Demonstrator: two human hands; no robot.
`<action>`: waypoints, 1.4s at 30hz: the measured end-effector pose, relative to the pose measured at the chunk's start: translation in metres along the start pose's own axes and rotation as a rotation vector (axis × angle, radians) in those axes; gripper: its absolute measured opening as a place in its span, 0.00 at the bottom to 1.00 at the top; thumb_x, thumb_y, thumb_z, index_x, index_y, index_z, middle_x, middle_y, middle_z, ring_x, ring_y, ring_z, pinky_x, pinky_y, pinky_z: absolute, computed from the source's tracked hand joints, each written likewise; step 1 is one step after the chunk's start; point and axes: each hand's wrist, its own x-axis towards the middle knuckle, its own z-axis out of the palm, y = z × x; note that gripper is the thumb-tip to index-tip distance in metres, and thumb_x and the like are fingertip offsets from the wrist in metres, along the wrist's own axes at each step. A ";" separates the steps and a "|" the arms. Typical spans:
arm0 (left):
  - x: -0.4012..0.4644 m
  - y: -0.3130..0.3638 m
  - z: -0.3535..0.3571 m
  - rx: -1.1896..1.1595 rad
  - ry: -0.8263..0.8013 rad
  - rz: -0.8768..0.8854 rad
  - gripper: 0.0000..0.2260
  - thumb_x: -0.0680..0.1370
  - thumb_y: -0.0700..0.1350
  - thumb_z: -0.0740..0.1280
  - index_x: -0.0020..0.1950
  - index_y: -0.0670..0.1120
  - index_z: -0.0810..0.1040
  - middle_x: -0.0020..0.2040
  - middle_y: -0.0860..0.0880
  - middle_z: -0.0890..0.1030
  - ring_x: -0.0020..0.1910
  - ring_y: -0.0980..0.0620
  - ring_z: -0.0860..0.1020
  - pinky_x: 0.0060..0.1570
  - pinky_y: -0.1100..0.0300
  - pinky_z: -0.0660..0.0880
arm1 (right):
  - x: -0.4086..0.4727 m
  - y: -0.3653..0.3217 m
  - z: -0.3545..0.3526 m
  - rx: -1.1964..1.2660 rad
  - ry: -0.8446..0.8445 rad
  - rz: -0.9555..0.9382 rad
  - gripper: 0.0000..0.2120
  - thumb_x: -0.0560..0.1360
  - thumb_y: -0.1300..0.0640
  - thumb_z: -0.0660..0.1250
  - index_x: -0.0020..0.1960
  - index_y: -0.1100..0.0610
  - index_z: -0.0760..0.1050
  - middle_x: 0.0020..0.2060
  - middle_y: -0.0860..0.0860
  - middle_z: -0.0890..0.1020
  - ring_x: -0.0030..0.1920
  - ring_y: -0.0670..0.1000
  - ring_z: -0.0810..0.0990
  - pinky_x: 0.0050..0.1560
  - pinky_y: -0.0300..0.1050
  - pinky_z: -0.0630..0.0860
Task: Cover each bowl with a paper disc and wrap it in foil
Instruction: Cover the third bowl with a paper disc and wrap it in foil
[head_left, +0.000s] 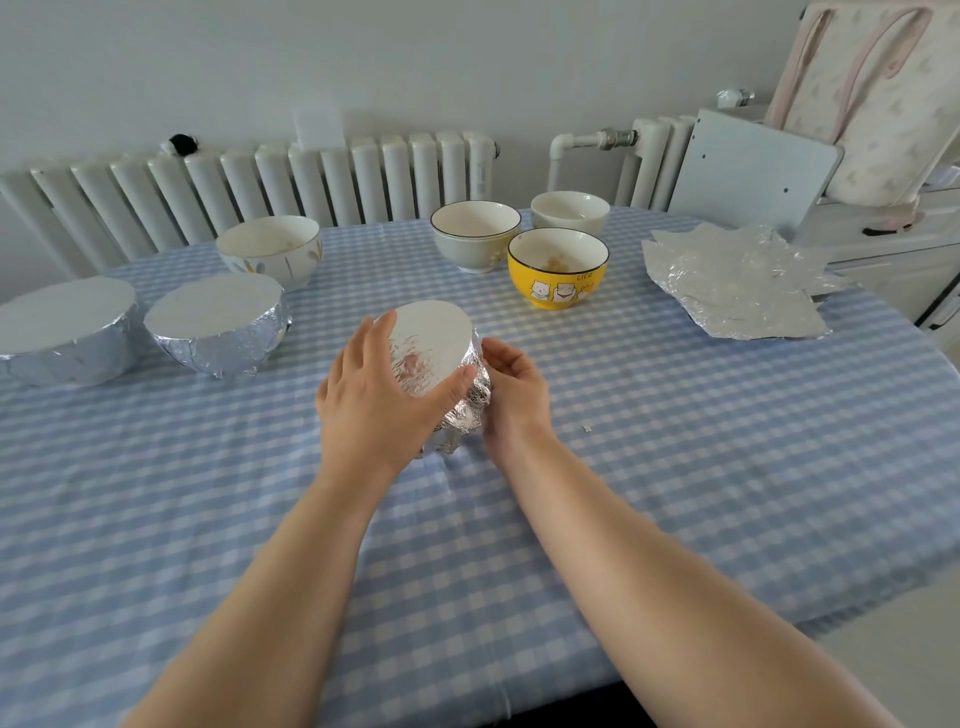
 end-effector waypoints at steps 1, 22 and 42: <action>0.000 0.000 0.000 0.003 -0.004 -0.004 0.46 0.65 0.75 0.62 0.77 0.54 0.59 0.78 0.52 0.62 0.76 0.49 0.60 0.73 0.45 0.57 | 0.000 -0.001 -0.001 -0.013 -0.002 0.003 0.13 0.74 0.75 0.65 0.53 0.61 0.76 0.47 0.57 0.83 0.49 0.58 0.81 0.58 0.56 0.79; 0.005 0.018 -0.015 0.271 -0.328 0.178 0.52 0.61 0.80 0.57 0.80 0.57 0.51 0.81 0.51 0.45 0.80 0.47 0.44 0.75 0.41 0.49 | -0.012 -0.015 -0.020 -0.458 0.048 -0.272 0.06 0.79 0.53 0.65 0.55 0.50 0.77 0.49 0.48 0.83 0.51 0.47 0.82 0.55 0.45 0.78; 0.003 0.006 -0.006 0.274 -0.236 0.127 0.52 0.64 0.82 0.46 0.80 0.51 0.53 0.81 0.46 0.52 0.80 0.41 0.46 0.76 0.46 0.46 | -0.012 -0.026 -0.025 -0.321 -0.140 -0.027 0.20 0.83 0.43 0.53 0.53 0.51 0.81 0.48 0.52 0.87 0.50 0.50 0.85 0.52 0.48 0.81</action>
